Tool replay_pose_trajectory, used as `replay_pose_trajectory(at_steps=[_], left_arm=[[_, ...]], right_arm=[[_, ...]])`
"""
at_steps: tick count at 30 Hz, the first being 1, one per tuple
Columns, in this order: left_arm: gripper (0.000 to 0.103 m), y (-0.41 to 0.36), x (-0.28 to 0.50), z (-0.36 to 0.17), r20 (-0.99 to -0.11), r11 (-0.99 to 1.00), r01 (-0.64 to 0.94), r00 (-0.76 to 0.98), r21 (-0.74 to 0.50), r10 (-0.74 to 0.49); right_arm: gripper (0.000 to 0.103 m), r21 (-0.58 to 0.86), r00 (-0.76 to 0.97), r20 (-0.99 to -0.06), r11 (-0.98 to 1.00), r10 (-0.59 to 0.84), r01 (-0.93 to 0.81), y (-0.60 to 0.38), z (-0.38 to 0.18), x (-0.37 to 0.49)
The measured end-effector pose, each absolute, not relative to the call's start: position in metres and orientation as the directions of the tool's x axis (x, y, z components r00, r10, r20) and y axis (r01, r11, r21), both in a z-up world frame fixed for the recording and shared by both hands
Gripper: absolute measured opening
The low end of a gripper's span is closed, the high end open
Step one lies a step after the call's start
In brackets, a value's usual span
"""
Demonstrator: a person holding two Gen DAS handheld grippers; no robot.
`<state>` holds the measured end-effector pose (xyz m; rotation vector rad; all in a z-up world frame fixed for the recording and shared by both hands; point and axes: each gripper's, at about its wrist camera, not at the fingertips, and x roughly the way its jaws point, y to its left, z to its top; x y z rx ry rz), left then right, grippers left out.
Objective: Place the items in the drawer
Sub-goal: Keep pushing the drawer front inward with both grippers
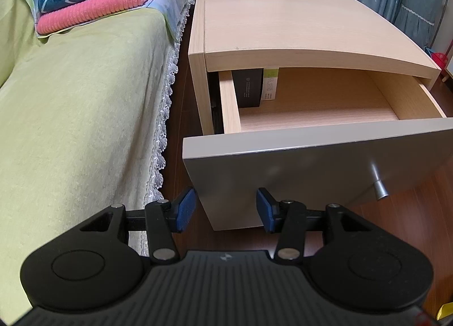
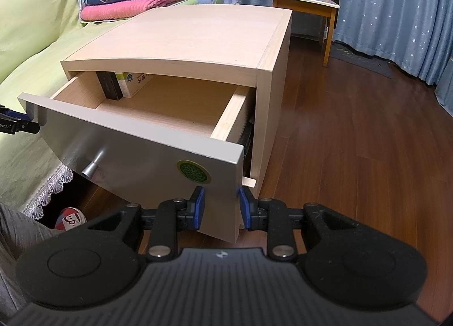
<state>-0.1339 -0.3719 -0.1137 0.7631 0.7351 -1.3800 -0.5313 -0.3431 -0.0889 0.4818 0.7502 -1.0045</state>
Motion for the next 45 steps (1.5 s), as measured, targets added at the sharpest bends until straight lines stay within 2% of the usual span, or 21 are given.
replay_pose_trajectory(at_steps=[45], left_arm=[[0.052, -0.408, -0.132, -0.114, -0.829, 0.039, 0.998, 0.065, 0.053, -0.555]], right_arm=[[0.024, 0.039, 0.319, -0.737, 0.433, -0.597, 0.900, -0.372, -0.093, -0.525]])
